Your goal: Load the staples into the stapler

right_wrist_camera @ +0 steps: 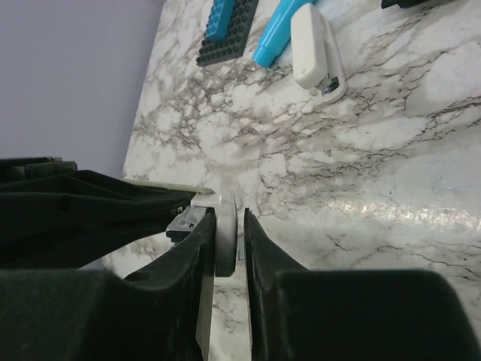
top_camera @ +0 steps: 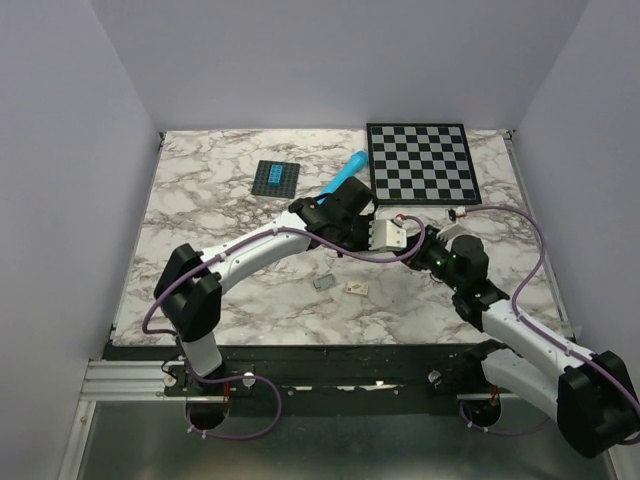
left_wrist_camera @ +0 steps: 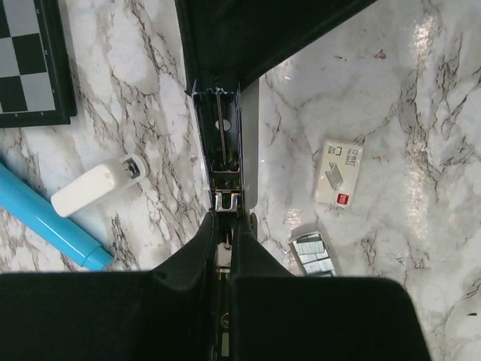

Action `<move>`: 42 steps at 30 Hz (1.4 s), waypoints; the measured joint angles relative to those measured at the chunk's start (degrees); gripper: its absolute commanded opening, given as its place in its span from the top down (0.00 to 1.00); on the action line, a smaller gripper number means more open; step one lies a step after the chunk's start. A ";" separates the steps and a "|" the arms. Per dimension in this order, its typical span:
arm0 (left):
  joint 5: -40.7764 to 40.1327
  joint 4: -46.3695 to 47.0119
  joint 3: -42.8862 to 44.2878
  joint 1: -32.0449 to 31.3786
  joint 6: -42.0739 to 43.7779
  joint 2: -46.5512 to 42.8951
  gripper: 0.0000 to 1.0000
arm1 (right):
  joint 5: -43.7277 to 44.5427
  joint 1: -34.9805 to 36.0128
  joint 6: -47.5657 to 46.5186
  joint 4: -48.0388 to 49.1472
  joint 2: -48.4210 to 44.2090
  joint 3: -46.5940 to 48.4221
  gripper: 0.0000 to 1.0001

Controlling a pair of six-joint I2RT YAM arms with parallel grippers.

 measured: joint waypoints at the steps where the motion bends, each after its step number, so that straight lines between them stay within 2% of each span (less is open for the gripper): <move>1: 0.02 -1.18 1.03 0.22 0.83 1.05 1.00 | 0.00 0.00 -0.07 0.07 0.50 -0.11 0.61; 6: -0.50 -6.36 5.40 0.72 4.37 6.25 1.00 | 0.83 -0.09 -1.03 -0.52 1.53 -1.81 0.53; 7: -0.76 -7.08 6.01 0.83 4.98 7.08 1.00 | 1.14 -0.11 -1.33 -0.92 1.40 -2.10 0.48; 10: -2.45 -9.27 7.69 1.20 7.58 9.90 1.00 | 3.85 -0.09 -2.08 -3.08 -0.96 -3.78 0.42; 20: -9.05 -16.63 15.04 1.33 12.24 20.52 1.00 | 10.97 -0.09 -2.49 -8.57 -8.55 -9.07 0.41; 25: -11.91 -18.47 16.37 1.20 13.07 23.17 0.93 | 12.98 -0.09 -2.49 -9.53 -11.21 -10.01 0.41; 29: -14.88 -19.39 16.48 0.52 13.66 23.63 0.70 | 14.05 -0.09 -2.62 -9.70 -12.22 -10.08 0.41; 30: -15.21 -19.34 16.55 0.33 13.73 23.76 0.69 | 14.32 -0.09 -2.69 -9.84 -12.22 -10.08 0.41; 35: -16.46 -19.67 16.55 -0.57 13.84 23.87 0.48 | 14.95 -0.09 -3.17 -10.84 -12.63 -10.08 0.41; 39: -16.63 -19.43 16.52 -0.61 13.75 23.85 0.35 | 15.26 -0.09 -4.09 -11.63 -14.05 -10.08 0.40; 42: -16.63 -18.18 15.69 -0.61 13.38 22.93 0.20 | 15.50 -0.09 -5.31 -12.22 -15.08 -10.08 0.34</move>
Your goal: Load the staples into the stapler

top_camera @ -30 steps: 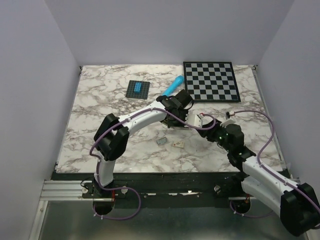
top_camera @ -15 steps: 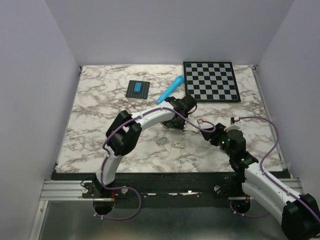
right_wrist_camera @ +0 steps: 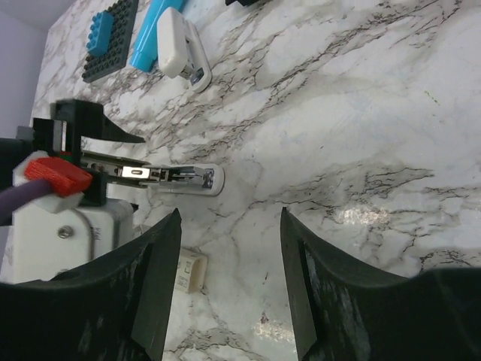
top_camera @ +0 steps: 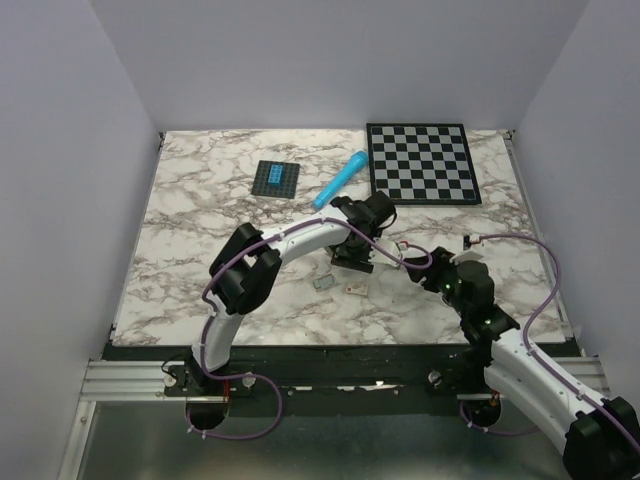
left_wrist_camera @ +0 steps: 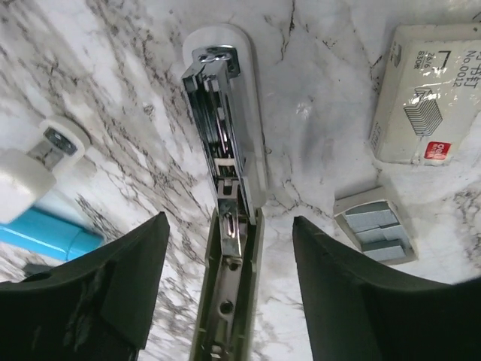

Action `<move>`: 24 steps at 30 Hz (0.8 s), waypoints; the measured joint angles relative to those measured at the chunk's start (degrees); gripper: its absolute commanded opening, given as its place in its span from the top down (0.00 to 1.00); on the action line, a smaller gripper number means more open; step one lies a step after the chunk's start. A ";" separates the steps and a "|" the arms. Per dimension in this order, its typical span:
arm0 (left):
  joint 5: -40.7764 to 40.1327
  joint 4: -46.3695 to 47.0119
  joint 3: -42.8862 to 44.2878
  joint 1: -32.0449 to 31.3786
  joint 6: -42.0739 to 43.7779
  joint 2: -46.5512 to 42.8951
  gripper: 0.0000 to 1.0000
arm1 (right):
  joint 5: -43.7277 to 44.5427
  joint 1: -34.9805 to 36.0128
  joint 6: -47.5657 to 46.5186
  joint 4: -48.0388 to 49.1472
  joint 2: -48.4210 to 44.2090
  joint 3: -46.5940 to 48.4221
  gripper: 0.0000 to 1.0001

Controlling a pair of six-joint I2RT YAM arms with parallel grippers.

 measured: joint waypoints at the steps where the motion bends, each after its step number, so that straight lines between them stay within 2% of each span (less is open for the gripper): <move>1: 0.02 0.57 -0.63 0.00 -0.33 -0.79 0.17 | 0.04 0.00 -0.57 -0.11 -0.24 0.00 0.31; 2: 0.02 1.03 -1.09 0.00 -0.81 -1.62 0.13 | 0.07 0.00 -1.18 -0.28 -0.46 0.02 0.28; 7: 0.02 6.88 -6.38 0.48 -4.57 -10.88 0.12 | -0.57 0.00 -5.53 -1.55 -0.55 1.86 0.17; 11: 0.00 13.29 -11.39 2.03 -11.37 -20.92 0.03 | -2.62 0.00 -10.05 -2.84 1.46 6.25 0.14; 14: -0.92 19.34 -17.27 3.82 -18.08 -29.55 0.01 | -5.62 0.00 -13.75 -3.21 4.83 10.12 0.12; 17: -4.04 25.11 -24.28 5.51 -25.68 -39.26 0.01 | -9.66 0.00 -17.68 -4.04 10.75 15.13 0.12; 24: -12.48 33.77 -35.58 6.08 -42.80 -59.56 0.01 | -20.22 1.29 -27.06 -9.07 31.54 31.58 0.12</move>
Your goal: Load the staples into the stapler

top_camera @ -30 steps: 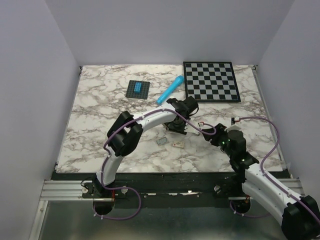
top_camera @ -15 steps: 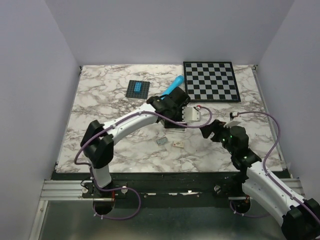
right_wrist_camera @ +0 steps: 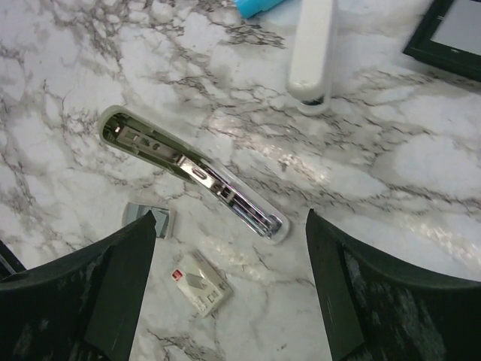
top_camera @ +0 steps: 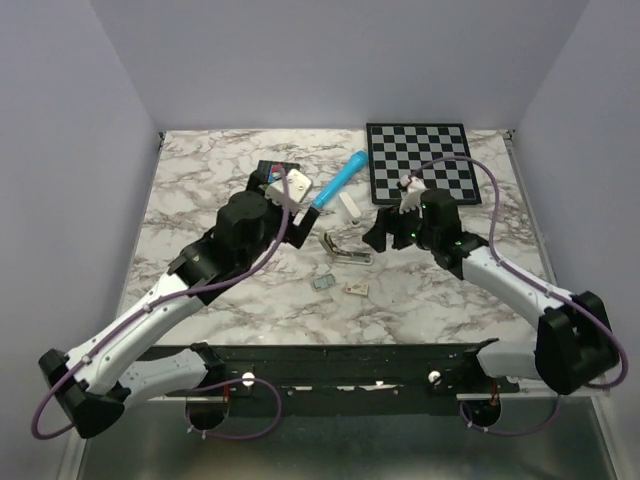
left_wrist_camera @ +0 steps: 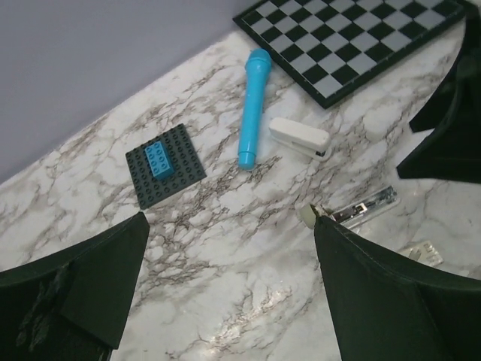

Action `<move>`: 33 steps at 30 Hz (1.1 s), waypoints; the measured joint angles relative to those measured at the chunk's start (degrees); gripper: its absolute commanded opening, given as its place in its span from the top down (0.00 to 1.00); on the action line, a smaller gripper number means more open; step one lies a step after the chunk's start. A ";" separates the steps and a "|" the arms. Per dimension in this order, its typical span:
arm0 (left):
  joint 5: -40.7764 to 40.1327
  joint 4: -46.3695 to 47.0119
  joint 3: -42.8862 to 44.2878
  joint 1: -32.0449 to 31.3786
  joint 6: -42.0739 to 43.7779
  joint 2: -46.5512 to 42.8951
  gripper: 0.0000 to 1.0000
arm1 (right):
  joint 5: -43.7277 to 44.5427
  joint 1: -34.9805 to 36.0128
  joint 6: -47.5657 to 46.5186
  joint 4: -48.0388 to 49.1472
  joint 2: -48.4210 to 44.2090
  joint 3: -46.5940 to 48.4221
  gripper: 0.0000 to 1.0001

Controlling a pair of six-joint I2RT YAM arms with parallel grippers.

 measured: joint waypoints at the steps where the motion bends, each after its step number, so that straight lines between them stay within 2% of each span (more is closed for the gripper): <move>1: -1.40 0.76 -1.16 0.07 -2.49 -2.56 0.01 | -0.70 0.85 -1.55 -1.20 2.97 2.47 0.12; 5: -6.43 1.25 -5.92 0.15 -11.15 -11.98 0.01 | -2.40 5.35 -8.24 -6.19 12.76 10.64 0.12; 8: -9.38 0.39 -9.16 0.22 -14.32 -17.25 0.01 | -2.99 7.63 -12.87 -9.70 18.36 15.26 0.12; 12: -15.37 0.02 -14.53 0.22 -15.37 -23.37 0.01 | -2.84 9.70 -18.05 -13.99 24.55 19.63 0.13; 17: -19.37 1.20 -21.62 2.84 -14.95 -30.71 0.01 | -1.05 11.72 -22.67 -18.16 30.86 23.98 0.20; 22: -17.66 3.82 -24.33 11.98 -15.13 -33.44 0.01 | 1.09 12.52 -24.98 -20.33 34.51 26.73 0.28; 26: -12.83 4.68 -24.61 18.14 -16.59 -33.59 0.01 | 2.16 12.72 -25.81 -21.24 35.87 27.85 0.34; 33: -6.12 5.70 -24.63 22.51 -18.73 -33.51 0.01 | 3.67 13.16 -25.92 -21.46 37.20 28.83 0.47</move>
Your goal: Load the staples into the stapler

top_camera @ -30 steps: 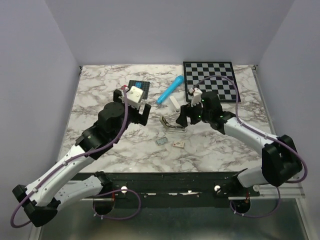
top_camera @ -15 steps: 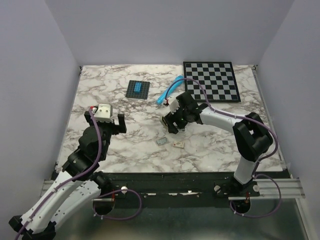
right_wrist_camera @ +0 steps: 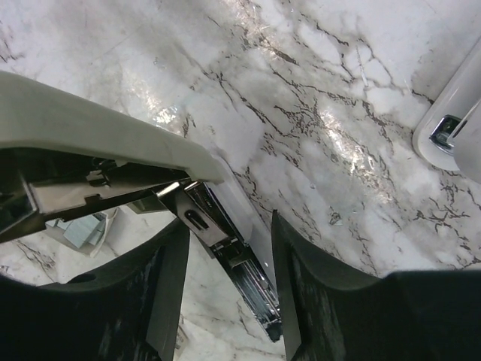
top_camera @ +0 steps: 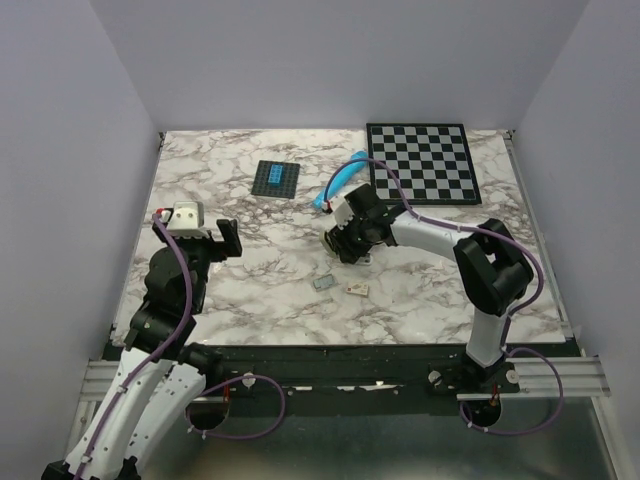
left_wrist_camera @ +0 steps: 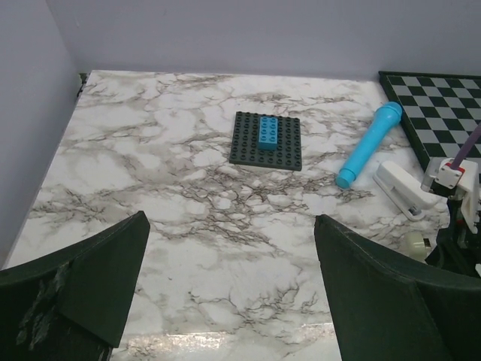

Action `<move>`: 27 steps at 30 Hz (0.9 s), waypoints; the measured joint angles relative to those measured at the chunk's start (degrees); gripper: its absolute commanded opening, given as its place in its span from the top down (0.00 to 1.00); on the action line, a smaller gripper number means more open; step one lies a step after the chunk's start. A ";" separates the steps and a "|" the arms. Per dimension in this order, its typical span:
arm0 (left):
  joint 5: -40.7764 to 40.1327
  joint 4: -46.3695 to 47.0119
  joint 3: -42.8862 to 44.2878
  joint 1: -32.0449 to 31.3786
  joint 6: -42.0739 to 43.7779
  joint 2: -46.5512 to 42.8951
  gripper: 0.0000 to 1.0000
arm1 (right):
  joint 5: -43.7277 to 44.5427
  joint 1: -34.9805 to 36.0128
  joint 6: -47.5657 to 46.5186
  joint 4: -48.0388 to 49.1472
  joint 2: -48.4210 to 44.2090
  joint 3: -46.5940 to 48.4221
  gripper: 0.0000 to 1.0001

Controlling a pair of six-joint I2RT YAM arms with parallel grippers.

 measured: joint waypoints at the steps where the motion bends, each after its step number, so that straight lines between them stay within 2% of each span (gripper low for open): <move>1: 0.70 0.02 0.00 0.26 -0.26 0.07 0.01 | 0.28 0.17 0.37 -0.02 0.09 0.04 0.50; 6: 3.02 0.39 0.00 0.92 -1.05 0.50 0.01 | 2.34 0.83 4.94 1.40 0.00 -0.46 0.72; 9: 3.96 0.42 0.00 1.22 -1.29 0.70 0.01 | 5.25 1.49 10.19 3.98 -0.94 -2.25 0.79; 19: 5.29 0.52 0.00 2.14 -2.14 0.83 0.01 | 20.79 5.51 30.12 6.82 -2.05 -4.48 0.80; 27: 5.51 0.85 -0.02 2.78 -2.58 0.83 0.01 | 34.29 9.88 39.04 5.60 -0.57 -3.34 0.79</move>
